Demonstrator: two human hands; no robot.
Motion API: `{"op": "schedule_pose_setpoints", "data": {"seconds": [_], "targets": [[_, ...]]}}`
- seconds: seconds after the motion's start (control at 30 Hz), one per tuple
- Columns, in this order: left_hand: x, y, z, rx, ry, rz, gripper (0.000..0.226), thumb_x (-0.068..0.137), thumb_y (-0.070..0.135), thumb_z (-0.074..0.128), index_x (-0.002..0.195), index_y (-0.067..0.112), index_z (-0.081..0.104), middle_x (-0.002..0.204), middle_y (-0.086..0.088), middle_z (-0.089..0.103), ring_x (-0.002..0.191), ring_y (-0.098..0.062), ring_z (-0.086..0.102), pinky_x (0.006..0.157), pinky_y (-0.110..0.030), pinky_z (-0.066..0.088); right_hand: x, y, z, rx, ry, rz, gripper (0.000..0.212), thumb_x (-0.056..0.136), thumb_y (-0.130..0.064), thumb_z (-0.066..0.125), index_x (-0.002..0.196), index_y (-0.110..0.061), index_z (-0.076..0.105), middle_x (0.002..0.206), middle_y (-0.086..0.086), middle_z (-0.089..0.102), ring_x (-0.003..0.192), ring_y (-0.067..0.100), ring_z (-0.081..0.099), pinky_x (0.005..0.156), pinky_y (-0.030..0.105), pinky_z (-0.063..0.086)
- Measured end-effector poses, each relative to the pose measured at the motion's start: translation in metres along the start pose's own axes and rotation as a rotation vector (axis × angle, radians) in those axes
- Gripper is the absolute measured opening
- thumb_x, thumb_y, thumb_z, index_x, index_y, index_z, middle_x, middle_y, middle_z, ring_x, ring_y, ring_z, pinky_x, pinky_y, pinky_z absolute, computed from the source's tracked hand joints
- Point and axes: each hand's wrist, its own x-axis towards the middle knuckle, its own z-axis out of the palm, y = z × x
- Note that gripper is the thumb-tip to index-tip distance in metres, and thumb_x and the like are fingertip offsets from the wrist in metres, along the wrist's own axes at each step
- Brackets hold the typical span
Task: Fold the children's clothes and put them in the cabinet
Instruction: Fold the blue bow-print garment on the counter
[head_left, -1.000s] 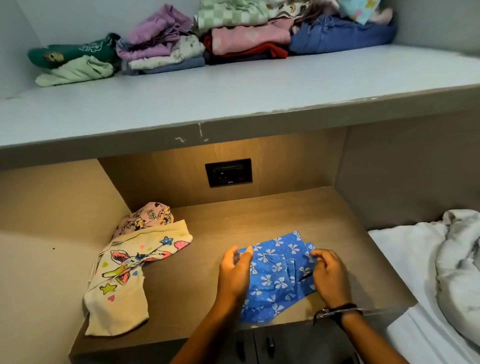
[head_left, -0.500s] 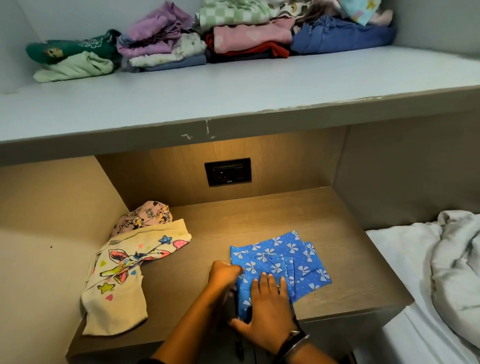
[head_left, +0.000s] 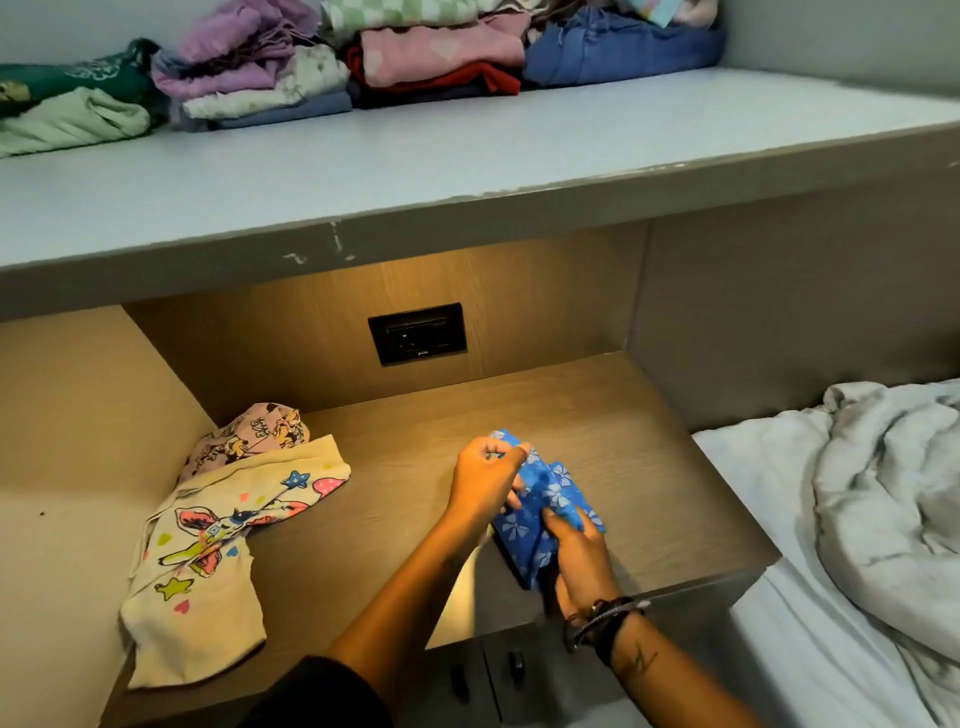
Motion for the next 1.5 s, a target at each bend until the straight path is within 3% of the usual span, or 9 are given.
{"op": "schedule_pose_setpoints", "data": {"seconds": [0.13,0.3,0.47,0.6,0.83,0.97,1.07,1.3,1.5], "targets": [[0.004,-0.015,0.012,-0.035,0.005,0.082,0.009,0.094,0.013,0.059,0.099,0.006,0.055,0.075,-0.008,0.062,0.053,-0.014,0.056,0.04,-0.015,0.042,0.023,-0.009,-0.021,0.073,0.087,0.056,0.024,0.091,0.001,0.052,0.112,0.002,0.064,0.107,0.026,0.07,0.098,0.042,0.067,0.092,0.054,0.052],[0.0,-0.052,0.014,0.159,0.14,0.188,0.017,0.09,0.012,0.063,0.107,0.012,0.059,0.108,-0.009,0.06,0.099,-0.02,0.06,0.085,-0.031,0.053,0.035,-0.014,-0.04,-0.288,0.141,-0.09,0.024,0.086,0.005,0.057,0.105,-0.006,0.067,0.099,0.014,0.073,0.086,0.024,0.069,0.083,0.039,0.055],[-0.005,-0.083,0.022,0.844,-0.005,0.46,0.046,0.1,0.038,0.041,0.145,0.026,0.04,0.158,0.009,0.021,0.149,-0.014,0.009,0.119,-0.038,0.001,0.037,-0.017,-0.051,-0.38,0.02,-0.162,0.053,0.078,0.024,0.045,0.111,-0.014,0.064,0.102,-0.001,0.07,0.083,0.005,0.071,0.066,0.02,0.058],[-0.001,-0.095,0.022,1.041,-0.11,0.401,0.055,0.103,0.047,0.018,0.154,0.027,0.014,0.164,0.001,0.004,0.15,-0.016,-0.006,0.118,-0.037,-0.008,0.041,-0.022,-0.056,-0.423,0.004,-0.258,0.039,0.087,0.014,0.051,0.107,-0.015,0.065,0.107,0.0,0.067,0.093,0.007,0.067,0.07,0.019,0.058],[-0.004,-0.091,0.025,1.277,-0.011,0.223,0.064,0.1,0.05,0.02,0.154,0.016,0.016,0.163,-0.012,0.009,0.15,-0.025,0.003,0.12,-0.046,0.002,0.063,-0.025,-0.052,-0.796,-0.045,-0.336,0.033,0.091,0.006,0.05,0.114,-0.011,0.065,0.116,0.006,0.067,0.104,0.017,0.064,0.083,0.023,0.056],[-0.012,-0.079,0.037,1.206,0.052,0.45,0.062,0.1,0.04,0.028,0.154,0.015,0.013,0.163,-0.011,0.0,0.15,-0.026,-0.006,0.119,-0.044,-0.008,0.079,-0.035,-0.051,-0.942,-0.068,-0.302,0.032,0.088,0.005,0.054,0.108,-0.017,0.067,0.111,0.004,0.069,0.095,0.015,0.064,0.072,0.012,0.049],[-0.012,-0.081,0.049,1.139,-0.096,0.532,0.06,0.101,0.045,0.022,0.154,0.019,0.014,0.164,-0.003,0.003,0.15,-0.019,-0.007,0.116,-0.038,-0.013,0.086,-0.042,-0.051,-1.037,-0.13,-0.314,0.03,0.086,0.003,0.058,0.109,-0.015,0.068,0.114,0.006,0.068,0.104,0.021,0.063,0.089,0.026,0.05],[-0.009,-0.104,0.041,1.189,-0.152,0.442,0.067,0.097,0.059,0.017,0.155,0.026,0.005,0.164,0.002,-0.002,0.15,-0.017,-0.009,0.118,-0.037,-0.008,0.088,-0.05,-0.065,-1.707,-0.219,-0.469,0.043,0.088,-0.045,0.059,0.128,-0.031,0.054,0.13,-0.005,0.052,0.116,0.019,0.046,0.094,0.032,0.041],[-0.029,-0.094,0.053,0.783,0.268,0.126,0.085,0.086,0.063,0.05,0.15,0.015,0.021,0.16,-0.01,0.017,0.146,-0.029,0.017,0.116,-0.044,0.019,0.095,-0.064,-0.051,-1.511,-0.145,-0.132,0.035,0.07,-0.035,0.079,0.092,-0.017,0.058,0.089,0.0,0.061,0.086,0.023,0.06,0.075,0.032,0.048]]}}
